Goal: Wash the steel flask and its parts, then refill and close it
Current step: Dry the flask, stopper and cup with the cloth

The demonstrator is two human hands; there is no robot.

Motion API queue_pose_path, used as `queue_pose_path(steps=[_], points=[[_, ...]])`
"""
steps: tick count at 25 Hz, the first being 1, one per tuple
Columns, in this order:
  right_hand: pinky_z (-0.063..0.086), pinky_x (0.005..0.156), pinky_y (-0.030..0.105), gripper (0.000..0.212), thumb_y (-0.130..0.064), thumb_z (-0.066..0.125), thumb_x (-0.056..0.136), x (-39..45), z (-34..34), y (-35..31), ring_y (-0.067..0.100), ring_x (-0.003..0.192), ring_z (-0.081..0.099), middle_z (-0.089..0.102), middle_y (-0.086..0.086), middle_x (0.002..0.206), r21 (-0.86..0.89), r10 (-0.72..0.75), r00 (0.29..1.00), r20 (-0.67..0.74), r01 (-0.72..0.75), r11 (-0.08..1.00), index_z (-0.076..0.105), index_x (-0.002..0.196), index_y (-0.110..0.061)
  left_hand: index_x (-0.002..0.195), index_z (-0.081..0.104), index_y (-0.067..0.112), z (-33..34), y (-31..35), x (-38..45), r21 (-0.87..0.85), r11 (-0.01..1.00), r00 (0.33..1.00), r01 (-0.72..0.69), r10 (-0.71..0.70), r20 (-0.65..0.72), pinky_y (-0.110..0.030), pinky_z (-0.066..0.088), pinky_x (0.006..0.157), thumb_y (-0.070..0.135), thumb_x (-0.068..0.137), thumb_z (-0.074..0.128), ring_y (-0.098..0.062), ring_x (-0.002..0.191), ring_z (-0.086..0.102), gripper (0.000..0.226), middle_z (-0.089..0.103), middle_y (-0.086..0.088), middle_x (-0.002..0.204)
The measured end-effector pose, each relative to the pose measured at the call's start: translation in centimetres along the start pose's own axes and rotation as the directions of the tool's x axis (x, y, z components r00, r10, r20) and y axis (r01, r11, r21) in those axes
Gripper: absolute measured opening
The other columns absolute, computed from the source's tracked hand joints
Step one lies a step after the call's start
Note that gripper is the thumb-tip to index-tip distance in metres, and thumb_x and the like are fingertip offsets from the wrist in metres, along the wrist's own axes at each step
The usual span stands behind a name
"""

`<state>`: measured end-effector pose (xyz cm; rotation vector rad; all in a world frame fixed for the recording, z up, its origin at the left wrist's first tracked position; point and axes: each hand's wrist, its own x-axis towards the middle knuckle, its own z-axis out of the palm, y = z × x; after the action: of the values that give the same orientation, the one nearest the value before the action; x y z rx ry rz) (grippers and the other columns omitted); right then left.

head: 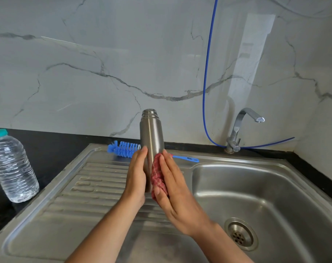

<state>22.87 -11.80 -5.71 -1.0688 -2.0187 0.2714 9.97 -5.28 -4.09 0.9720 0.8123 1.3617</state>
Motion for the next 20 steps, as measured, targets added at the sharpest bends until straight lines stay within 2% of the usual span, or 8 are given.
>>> queue_pose_path(steps=[3, 5, 8, 11, 13, 16, 18, 20], points=[[0.007, 0.129, 0.042, 0.065, -0.024, 0.044, 0.109, 0.1, -0.6, -0.2, 0.014, 0.159, -0.007, -0.003, -0.009, 0.172, 0.032, 0.001, 0.999, -0.052, 0.001, 0.999, 0.009, 0.163, -0.015, 0.142, 0.057, 0.010, 0.3, -0.8, -0.1, 0.015, 0.999, 0.984, -0.042, 0.039, 0.177, -0.048, 0.035, 0.119, 0.068, 0.098, 0.047, -0.028, 0.134, 0.058, 0.074, 0.064, -0.014, 0.140], [0.008, 0.129, 0.045, 0.063, -0.023, 0.041, 0.108, 0.6, -1.6, -0.2, 0.016, 0.159, -0.004, -0.001, -0.007, 0.173, 0.072, 0.025, 0.988, -0.154, -0.014, 0.997, 0.011, 0.163, -0.013, 0.144, 0.057, 0.019, 1.0, -1.4, -0.8, 0.137, 0.982, 0.957, -0.131, 0.089, 0.275, -0.046, 0.038, 0.116, 0.069, 0.098, 0.040, -0.022, 0.134, 0.058, 0.070, 0.064, -0.005, 0.141], [0.011, 0.129, 0.045, 0.061, -0.019, 0.042, 0.107, 1.2, -3.5, 0.6, 0.017, 0.159, 0.004, 0.009, -0.001, 0.172, 0.092, 0.048, 0.934, -0.354, -0.016, 0.996, 0.018, 0.162, -0.010, 0.134, 0.062, 0.026, 2.0, -2.2, -1.8, 0.246, 0.956, 0.935, -0.159, 0.066, 0.348, -0.053, 0.050, 0.106, 0.079, 0.082, 0.059, -0.024, 0.119, 0.068, 0.074, 0.072, -0.004, 0.126], [0.017, 0.129, 0.039, 0.060, -0.032, 0.035, 0.108, 1.5, -4.2, 1.2, 0.007, 0.156, 0.015, 0.020, -0.006, 0.170, 0.299, 0.206, 0.865, -0.458, -0.068, 0.952, 0.018, 0.163, -0.015, 0.130, 0.062, 0.029, 2.4, -2.4, -2.6, 0.263, 0.951, 0.919, -0.166, 0.053, 0.390, -0.052, 0.054, 0.101, 0.068, 0.081, 0.071, -0.025, 0.112, 0.071, 0.063, 0.074, -0.004, 0.120], [0.023, 0.127, 0.042, 0.060, -0.041, 0.031, 0.107, 1.5, -3.4, 1.3, 0.004, 0.153, 0.025, 0.029, -0.007, 0.167, 0.455, 0.323, 0.857, -0.401, -0.120, 0.883, 0.021, 0.163, -0.020, 0.129, 0.064, 0.028, 2.4, -2.0, -2.7, 0.251, 0.947, 0.938, -0.201, 0.112, 0.328, -0.054, 0.055, 0.098, 0.054, 0.088, 0.068, -0.026, 0.106, 0.073, 0.049, 0.075, -0.007, 0.116], [0.027, 0.126, 0.041, 0.057, -0.038, 0.032, 0.108, 1.0, -1.1, 1.1, 0.006, 0.150, 0.032, 0.037, -0.007, 0.163, 0.449, 0.315, 0.909, -0.274, -0.169, 0.878, 0.025, 0.162, -0.019, 0.123, 0.068, 0.019, 1.7, -1.0, -2.1, 0.196, 0.951, 0.967, -0.239, 0.216, 0.135, -0.057, 0.058, 0.092, 0.060, 0.085, 0.065, -0.034, 0.099, 0.074, 0.055, 0.075, -0.014, 0.110], [0.023, 0.126, 0.027, 0.054, -0.033, 0.034, 0.109, 0.6, 0.1, 0.5, -0.003, 0.149, 0.029, 0.034, -0.013, 0.163, 0.424, 0.283, 0.944, -0.170, -0.189, 0.886, 0.026, 0.161, -0.019, 0.116, 0.071, 0.013, 0.7, -0.2, -1.2, 0.128, 0.957, 0.963, -0.262, 0.268, -0.034, -0.051, 0.059, 0.088, 0.060, 0.085, 0.066, -0.035, 0.097, 0.074, 0.057, 0.076, -0.016, 0.106], [0.020, 0.120, 0.012, 0.050, -0.028, 0.036, 0.110, 0.2, 0.6, 0.0, -0.012, 0.147, 0.026, 0.030, -0.024, 0.159, 0.388, 0.252, 0.964, -0.082, -0.202, 0.899, 0.025, 0.158, -0.025, 0.109, 0.070, 0.016, -0.1, 0.4, -0.5, 0.048, 0.961, 0.944, -0.272, 0.277, -0.182, -0.044, 0.058, 0.084, 0.056, 0.092, 0.066, -0.025, 0.091, 0.074, 0.043, 0.077, -0.010, 0.101]])
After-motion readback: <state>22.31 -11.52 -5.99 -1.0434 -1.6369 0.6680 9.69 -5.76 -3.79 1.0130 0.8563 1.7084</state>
